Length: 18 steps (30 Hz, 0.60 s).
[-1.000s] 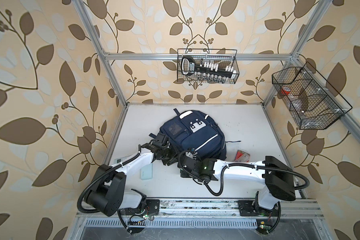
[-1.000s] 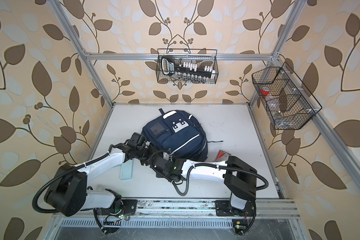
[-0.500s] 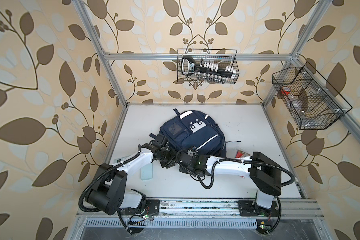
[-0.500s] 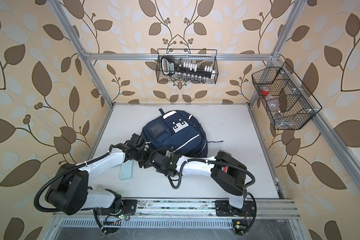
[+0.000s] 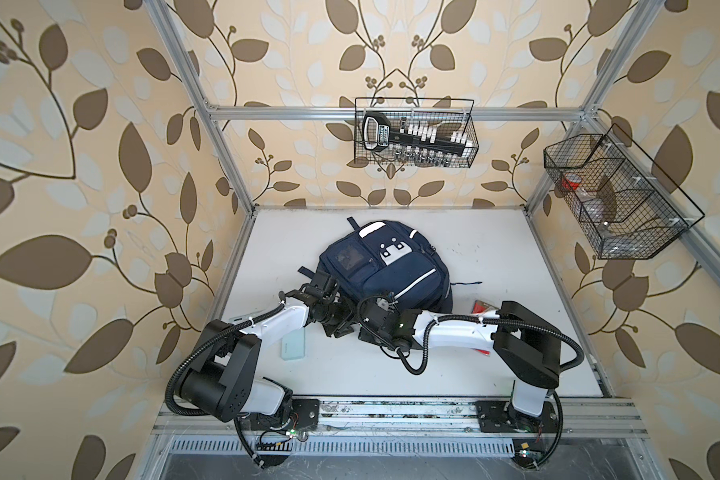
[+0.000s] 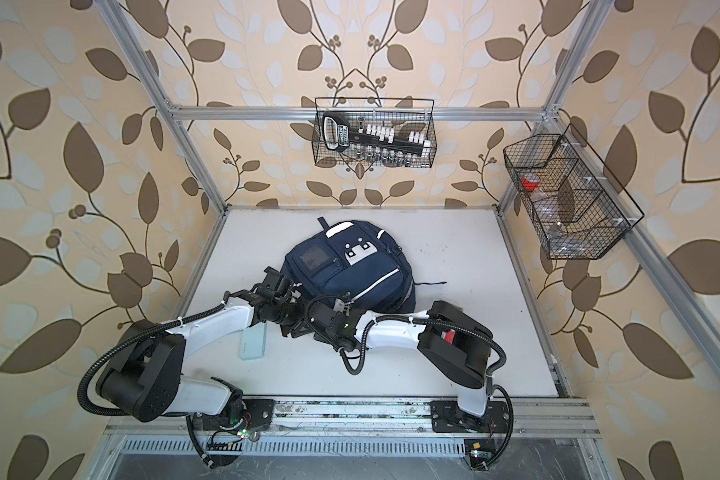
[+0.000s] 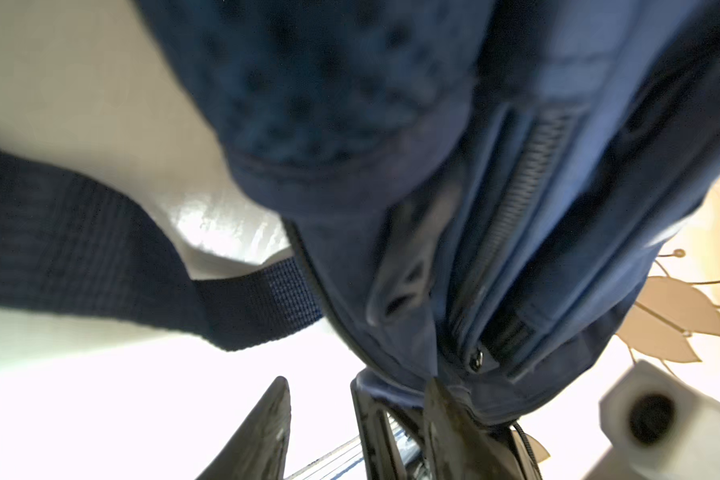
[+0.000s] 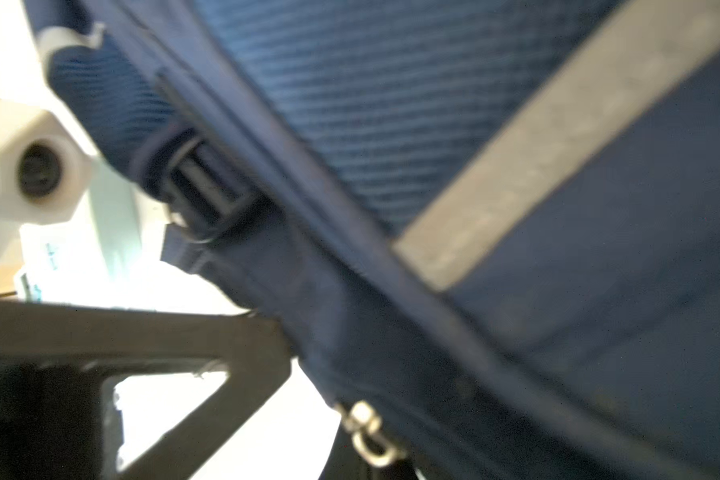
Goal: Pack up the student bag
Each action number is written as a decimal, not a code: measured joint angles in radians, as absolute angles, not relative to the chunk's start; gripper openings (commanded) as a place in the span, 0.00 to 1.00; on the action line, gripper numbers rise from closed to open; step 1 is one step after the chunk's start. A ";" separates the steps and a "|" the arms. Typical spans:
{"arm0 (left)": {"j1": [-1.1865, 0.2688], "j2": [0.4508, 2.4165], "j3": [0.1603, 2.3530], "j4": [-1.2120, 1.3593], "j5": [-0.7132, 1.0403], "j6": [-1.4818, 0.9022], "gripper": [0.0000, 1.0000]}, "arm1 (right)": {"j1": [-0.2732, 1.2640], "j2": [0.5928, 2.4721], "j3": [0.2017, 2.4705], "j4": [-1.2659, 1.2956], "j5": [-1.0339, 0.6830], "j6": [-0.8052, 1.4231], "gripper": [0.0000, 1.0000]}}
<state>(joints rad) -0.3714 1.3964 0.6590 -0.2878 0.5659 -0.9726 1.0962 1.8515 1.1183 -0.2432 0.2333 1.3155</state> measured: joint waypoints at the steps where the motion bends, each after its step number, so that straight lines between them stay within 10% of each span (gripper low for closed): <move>1: -0.371 1.396 0.656 -0.275 0.569 -0.978 0.52 | 1.094 1.847 1.110 -0.242 0.228 1.315 0.00; 5: -0.371 1.397 0.648 -0.223 0.572 -1.003 0.51 | 1.092 1.775 1.049 -0.236 0.199 1.312 0.02; 10: -0.371 1.422 0.647 -0.160 0.574 -1.015 0.51 | 1.112 1.632 0.958 -0.241 0.195 1.327 0.62; 18: -0.371 1.429 0.655 -0.186 0.562 -1.000 0.52 | 1.151 1.711 1.074 -0.295 0.257 1.367 0.54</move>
<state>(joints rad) -0.3714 1.4292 0.6548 -0.1856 0.5617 -0.9997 1.1507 1.7115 1.0744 -0.2947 0.2565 1.3666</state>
